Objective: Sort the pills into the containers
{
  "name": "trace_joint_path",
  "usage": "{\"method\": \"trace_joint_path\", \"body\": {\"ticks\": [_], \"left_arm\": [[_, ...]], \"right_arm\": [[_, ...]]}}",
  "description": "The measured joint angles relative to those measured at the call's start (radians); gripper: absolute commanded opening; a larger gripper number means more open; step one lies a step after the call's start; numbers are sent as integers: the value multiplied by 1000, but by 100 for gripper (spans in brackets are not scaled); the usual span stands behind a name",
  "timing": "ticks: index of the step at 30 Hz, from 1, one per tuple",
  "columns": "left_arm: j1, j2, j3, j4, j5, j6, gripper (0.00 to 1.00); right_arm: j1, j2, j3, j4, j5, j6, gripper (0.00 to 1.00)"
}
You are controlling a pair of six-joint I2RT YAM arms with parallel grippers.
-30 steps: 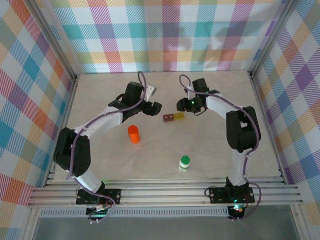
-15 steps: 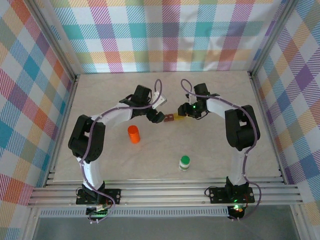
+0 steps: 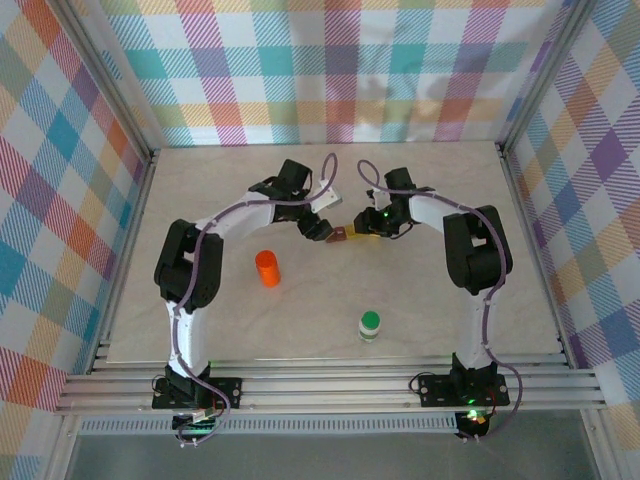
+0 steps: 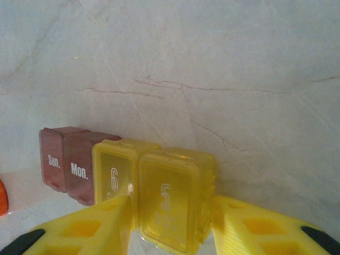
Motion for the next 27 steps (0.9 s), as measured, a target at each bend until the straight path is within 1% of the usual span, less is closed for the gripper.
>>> {"method": "trace_joint_path", "body": {"ticks": [4, 12, 19, 27], "left_arm": [[0, 57, 75, -65, -2, 47, 70], [0, 139, 135, -162, -19, 98, 72], [0, 167, 142, -188, -23, 114, 72], [0, 207, 200, -216, -21, 127, 70]], "right_arm": [[-2, 11, 16, -11, -15, -22, 42], [-5, 27, 34, -30, -39, -43, 40], [-5, 39, 48, -37, -63, -45, 38], [-5, 53, 67, -50, -80, -45, 38]]}}
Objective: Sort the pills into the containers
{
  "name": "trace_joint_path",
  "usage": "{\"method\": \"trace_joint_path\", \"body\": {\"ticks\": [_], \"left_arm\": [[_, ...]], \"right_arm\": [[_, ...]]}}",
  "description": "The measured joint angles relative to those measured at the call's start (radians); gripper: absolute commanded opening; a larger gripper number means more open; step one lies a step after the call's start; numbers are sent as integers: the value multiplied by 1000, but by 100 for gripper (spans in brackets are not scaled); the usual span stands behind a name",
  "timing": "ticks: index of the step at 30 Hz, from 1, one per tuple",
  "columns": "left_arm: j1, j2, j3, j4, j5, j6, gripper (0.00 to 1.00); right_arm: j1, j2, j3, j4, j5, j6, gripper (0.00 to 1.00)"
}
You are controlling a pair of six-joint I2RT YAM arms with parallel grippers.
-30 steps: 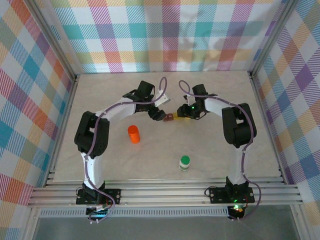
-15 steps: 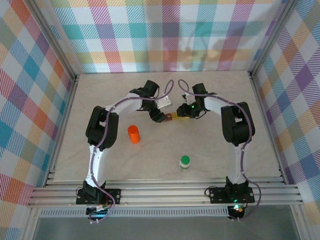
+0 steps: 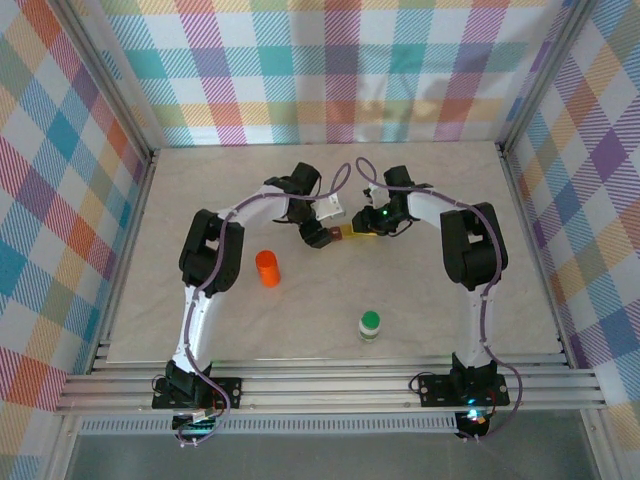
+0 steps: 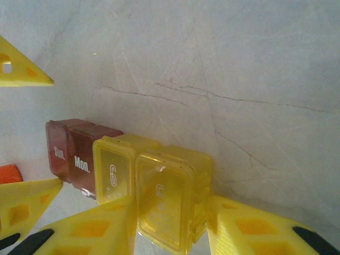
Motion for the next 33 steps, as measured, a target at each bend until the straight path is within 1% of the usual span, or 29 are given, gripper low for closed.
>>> {"method": "trace_joint_path", "body": {"ticks": [5, 12, 14, 17, 21, 24, 27, 33], "left_arm": [[0, 13, 20, -9, 12, 4, 67], [0, 37, 36, -37, 14, 23, 60], [0, 42, 36, -49, 22, 24, 58], [0, 43, 36, -53, 30, 26, 53], [0, 44, 36, -54, 34, 27, 47], [-1, 45, 36, -58, 39, 27, 40], [-2, 45, 38, -63, 45, 29, 36], [-6, 45, 43, -84, 51, 31, 34]], "right_arm": [[0, 11, 18, -11, -5, 0, 38], [0, 17, 24, -10, -6, 1, 43], [0, 16, 24, -8, -3, 1, 46], [0, 16, 23, -5, 5, 1, 48], [0, 16, 23, -2, 14, 1, 49], [0, 16, 26, -2, 18, 1, 50], [0, 16, 31, -2, 20, 2, 51], [0, 16, 46, -2, 19, 1, 53]]}}
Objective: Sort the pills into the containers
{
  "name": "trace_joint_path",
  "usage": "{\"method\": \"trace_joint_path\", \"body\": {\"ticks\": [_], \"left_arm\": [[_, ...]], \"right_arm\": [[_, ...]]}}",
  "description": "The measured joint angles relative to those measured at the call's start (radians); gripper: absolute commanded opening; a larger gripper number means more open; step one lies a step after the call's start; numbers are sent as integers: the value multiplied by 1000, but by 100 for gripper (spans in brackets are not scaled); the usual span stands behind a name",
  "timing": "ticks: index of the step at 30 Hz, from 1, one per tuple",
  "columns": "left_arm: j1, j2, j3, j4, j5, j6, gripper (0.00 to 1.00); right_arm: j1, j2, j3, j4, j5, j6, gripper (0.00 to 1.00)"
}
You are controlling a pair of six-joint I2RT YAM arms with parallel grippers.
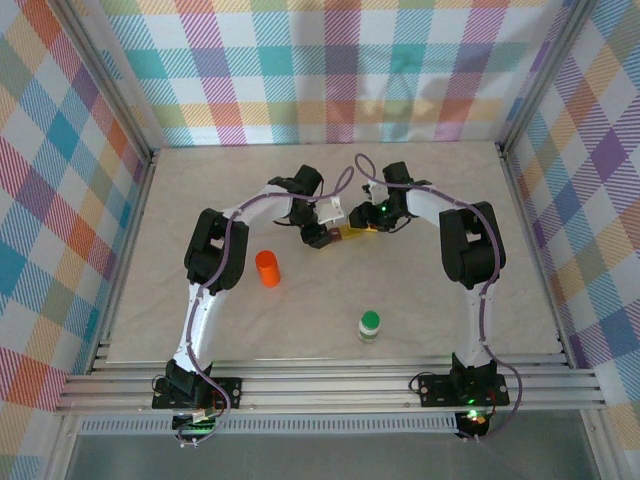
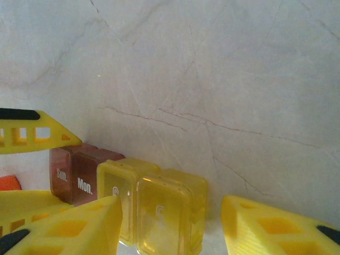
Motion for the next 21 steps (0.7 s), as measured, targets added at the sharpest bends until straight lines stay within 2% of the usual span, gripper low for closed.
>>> {"method": "trace_joint_path", "body": {"ticks": [17, 21], "left_arm": [[0, 34, 71, -79, 10, -16, 36], [0, 43, 92, -106, 11, -32, 41]], "right_arm": [[3, 0, -41, 27, -38, 6, 44], [5, 0, -39, 23, -28, -2, 41]]}}
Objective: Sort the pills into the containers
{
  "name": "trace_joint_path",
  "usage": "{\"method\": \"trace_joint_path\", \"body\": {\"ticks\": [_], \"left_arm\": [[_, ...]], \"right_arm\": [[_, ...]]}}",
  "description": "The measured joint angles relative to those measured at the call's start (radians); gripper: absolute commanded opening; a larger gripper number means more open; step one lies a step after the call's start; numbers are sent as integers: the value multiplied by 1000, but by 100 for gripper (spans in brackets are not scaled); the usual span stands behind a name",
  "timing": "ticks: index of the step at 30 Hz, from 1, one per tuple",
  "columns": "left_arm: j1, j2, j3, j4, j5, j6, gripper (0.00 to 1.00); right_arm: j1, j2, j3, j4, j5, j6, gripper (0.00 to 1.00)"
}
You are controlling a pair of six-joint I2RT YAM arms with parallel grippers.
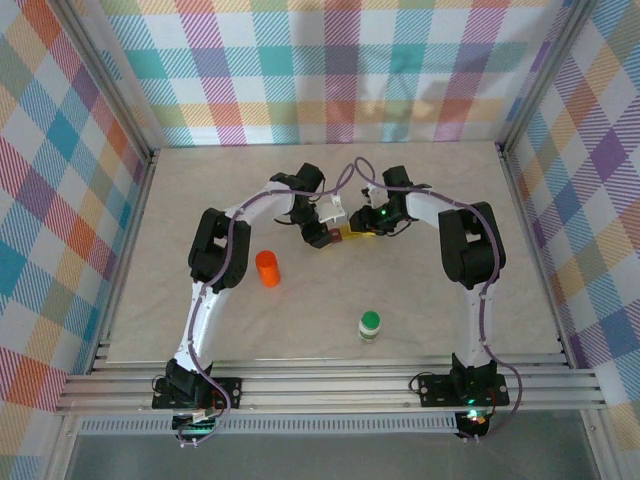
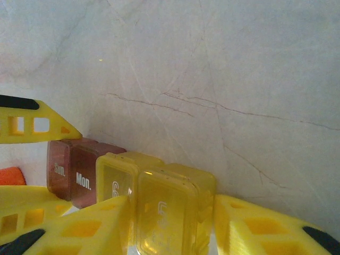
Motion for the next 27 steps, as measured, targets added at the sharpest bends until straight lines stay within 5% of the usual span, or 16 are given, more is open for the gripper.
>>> {"method": "trace_joint_path", "body": {"ticks": [27], "left_arm": [[67, 33, 111, -17, 60, -188, 50]], "right_arm": [[25, 35, 122, -150, 105, -75, 38]]}}
